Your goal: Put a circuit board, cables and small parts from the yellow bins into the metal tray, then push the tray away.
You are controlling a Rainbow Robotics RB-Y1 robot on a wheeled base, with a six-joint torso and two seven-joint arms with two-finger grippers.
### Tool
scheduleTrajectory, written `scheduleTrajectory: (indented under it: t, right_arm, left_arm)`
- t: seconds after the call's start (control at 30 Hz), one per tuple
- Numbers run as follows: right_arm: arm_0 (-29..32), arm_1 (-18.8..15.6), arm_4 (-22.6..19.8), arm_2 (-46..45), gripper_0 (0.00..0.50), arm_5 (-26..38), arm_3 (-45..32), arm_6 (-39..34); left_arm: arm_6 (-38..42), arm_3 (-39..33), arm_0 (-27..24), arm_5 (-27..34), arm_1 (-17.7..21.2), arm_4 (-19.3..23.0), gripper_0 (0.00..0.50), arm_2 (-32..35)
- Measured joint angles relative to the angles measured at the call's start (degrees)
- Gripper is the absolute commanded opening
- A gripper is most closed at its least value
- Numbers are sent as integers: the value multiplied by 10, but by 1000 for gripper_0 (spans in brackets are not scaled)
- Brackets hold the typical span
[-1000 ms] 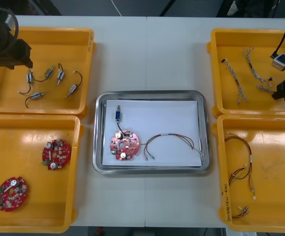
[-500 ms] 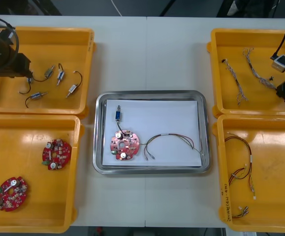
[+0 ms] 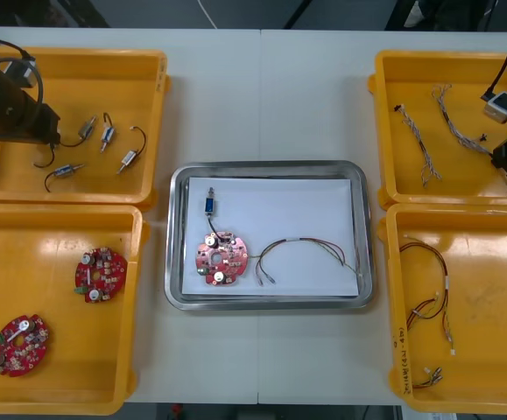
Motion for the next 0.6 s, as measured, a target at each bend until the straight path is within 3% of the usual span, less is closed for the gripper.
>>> scheduleTrajectory:
  t: [0.27,0.6]
  right_arm:
    - [7,0,15,0,0,132,-149,0]
    - [8,0,25,-2,0,350,-330,-13]
  left_arm:
    - [0,1,0,-15,-4,0,500,-9]
    - [0,3,8,-37,-8,1,500,-29]
